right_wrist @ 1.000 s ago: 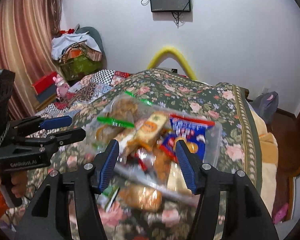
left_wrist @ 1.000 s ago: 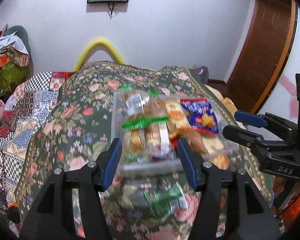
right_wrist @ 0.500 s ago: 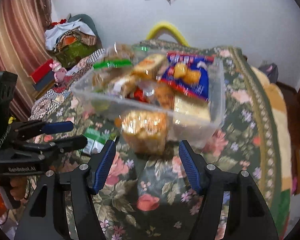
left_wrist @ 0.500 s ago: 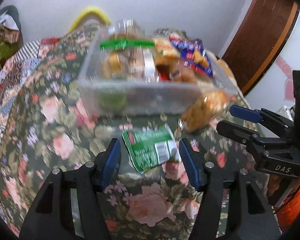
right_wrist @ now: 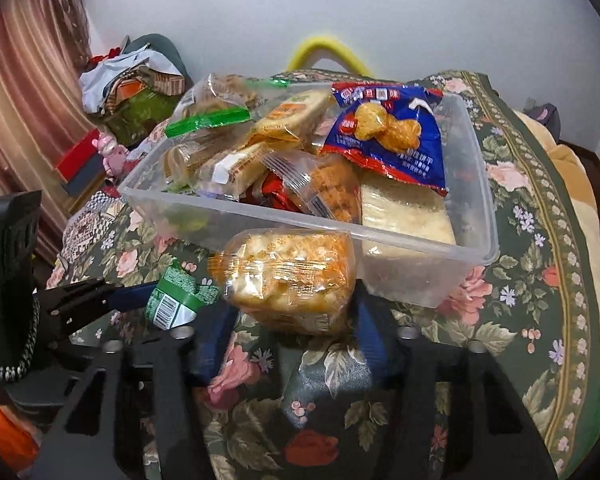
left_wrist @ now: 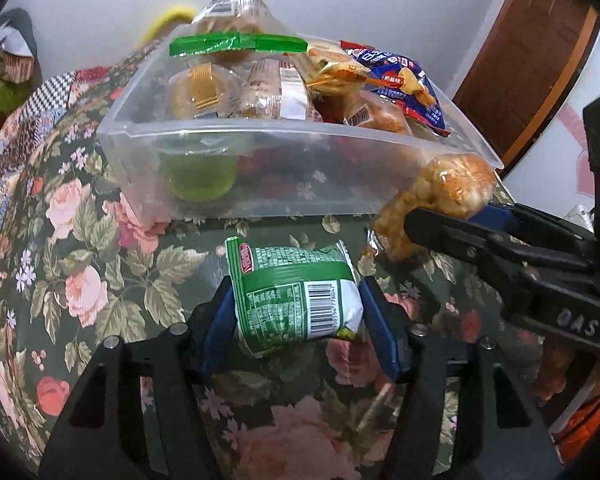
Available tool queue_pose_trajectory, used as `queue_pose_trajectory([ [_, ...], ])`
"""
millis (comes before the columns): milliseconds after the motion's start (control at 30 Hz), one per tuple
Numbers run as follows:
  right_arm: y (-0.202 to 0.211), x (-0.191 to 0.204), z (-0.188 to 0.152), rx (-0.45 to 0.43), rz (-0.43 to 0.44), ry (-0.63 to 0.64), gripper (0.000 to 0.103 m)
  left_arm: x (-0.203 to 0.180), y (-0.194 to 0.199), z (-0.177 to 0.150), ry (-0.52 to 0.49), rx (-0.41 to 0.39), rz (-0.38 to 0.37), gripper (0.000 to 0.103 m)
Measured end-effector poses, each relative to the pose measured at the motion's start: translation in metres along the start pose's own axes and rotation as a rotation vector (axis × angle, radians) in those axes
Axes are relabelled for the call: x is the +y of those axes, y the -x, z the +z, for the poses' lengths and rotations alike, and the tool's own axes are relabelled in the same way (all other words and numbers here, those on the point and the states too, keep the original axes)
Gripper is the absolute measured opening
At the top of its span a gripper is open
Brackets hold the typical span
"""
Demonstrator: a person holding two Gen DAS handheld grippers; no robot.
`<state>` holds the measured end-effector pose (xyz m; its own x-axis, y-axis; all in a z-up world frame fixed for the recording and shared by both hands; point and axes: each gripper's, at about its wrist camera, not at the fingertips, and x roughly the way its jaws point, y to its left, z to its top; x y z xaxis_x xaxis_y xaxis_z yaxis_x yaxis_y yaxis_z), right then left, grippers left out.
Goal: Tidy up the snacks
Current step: 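Grasp the crispy rice bar bag with the right tool while the left tool grasps the green pastry pack, then lower the rice bar bag and green pastry pack into the clear box and release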
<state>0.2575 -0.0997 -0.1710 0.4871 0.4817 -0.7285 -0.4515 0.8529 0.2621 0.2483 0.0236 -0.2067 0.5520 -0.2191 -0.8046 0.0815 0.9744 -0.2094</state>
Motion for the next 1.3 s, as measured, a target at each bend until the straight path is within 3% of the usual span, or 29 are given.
queue_pose_trajectory([
  [67, 0.002, -0.002, -0.001, -0.007, 0.007, -0.011, 0.046, -0.003, 0.002, -0.002, -0.012, -0.012, -0.005, 0.047],
  [367, 0.026, -0.007, -0.004, -0.036, 0.007, -0.013, 0.042, 0.003, 0.032, -0.003, -0.015, -0.075, -0.027, 0.046],
  [800, 0.075, -0.005, 0.012, -0.158, -0.008, 0.016, 0.041, 0.002, 0.077, 0.034, -0.003, -0.196, -0.039, 0.046],
  [1033, 0.085, -0.013, 0.030, -0.222, -0.040, 0.006, 0.041, -0.007, 0.073, 0.059, -0.013, -0.230, -0.049, 0.046],
  [1300, 0.064, -0.025, 0.039, -0.192, -0.081, -0.017, 0.041, -0.010, 0.041, 0.082, 0.022, -0.197, -0.088, 0.046],
])
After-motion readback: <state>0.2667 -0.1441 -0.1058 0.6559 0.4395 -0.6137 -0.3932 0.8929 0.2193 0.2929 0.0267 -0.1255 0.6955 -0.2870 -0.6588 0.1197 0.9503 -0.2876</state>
